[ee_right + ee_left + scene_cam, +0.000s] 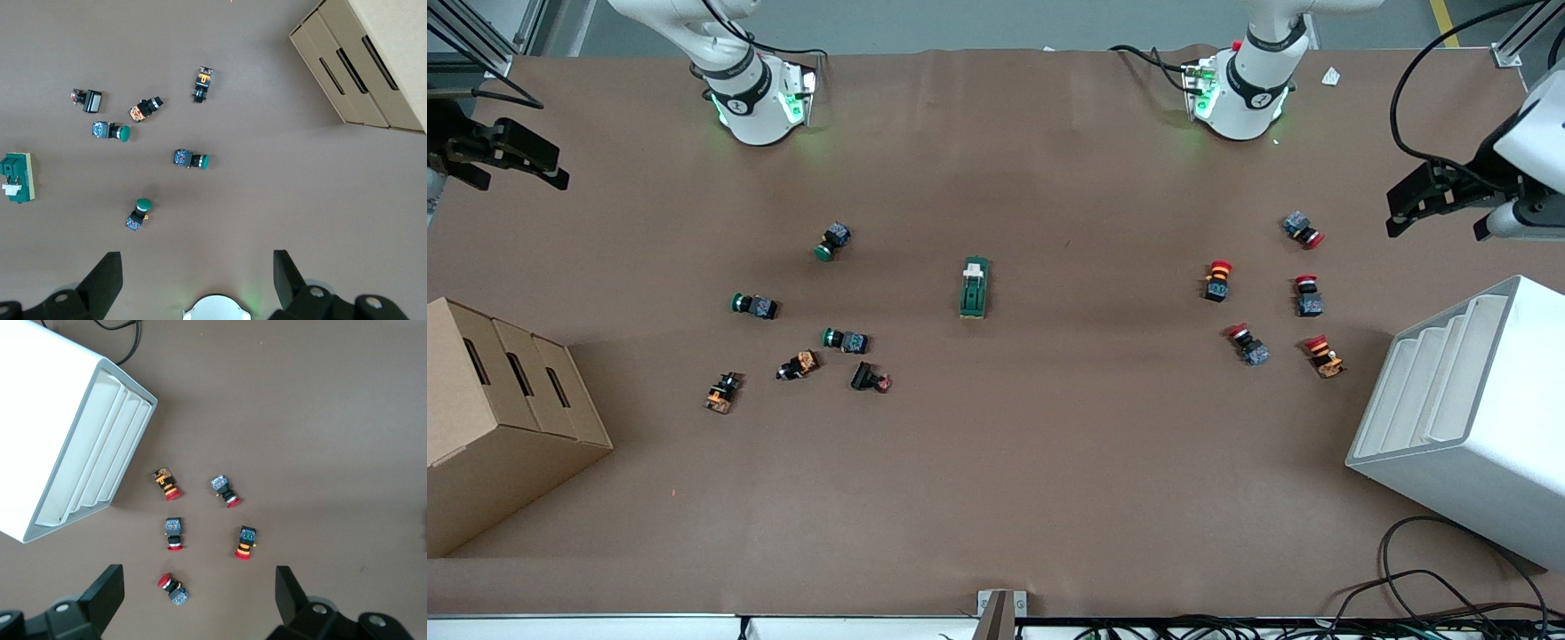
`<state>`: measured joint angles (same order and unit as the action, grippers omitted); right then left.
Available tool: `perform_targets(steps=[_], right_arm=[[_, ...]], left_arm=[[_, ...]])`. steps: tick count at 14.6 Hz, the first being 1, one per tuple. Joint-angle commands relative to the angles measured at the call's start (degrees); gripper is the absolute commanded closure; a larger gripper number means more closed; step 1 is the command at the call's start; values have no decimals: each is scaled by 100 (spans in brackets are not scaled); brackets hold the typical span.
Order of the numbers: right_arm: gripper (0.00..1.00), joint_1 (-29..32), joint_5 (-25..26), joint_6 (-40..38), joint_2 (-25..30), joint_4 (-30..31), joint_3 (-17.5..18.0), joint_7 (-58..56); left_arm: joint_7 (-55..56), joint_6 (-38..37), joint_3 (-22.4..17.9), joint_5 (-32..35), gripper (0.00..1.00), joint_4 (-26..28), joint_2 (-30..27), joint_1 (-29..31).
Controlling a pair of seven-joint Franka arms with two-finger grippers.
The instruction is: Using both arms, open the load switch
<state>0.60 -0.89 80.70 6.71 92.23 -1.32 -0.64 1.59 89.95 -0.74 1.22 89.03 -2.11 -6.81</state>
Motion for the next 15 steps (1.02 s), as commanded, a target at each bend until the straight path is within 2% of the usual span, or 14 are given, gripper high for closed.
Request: perform_targets(steps=[1,7,15], right_arm=[[0,-42,-69,-2,129,137,-105,55],[0,-42,-60,51,120,119,-105,20],[0,-42,-69,51,120,119,-96,20]], left_arm=[[-63,14,-14,-78,0,465,-421,-23],[-80,-214,101,-87,0,713,-721,-23],[-37,-311,110,-87,0,546,-590,-5]])
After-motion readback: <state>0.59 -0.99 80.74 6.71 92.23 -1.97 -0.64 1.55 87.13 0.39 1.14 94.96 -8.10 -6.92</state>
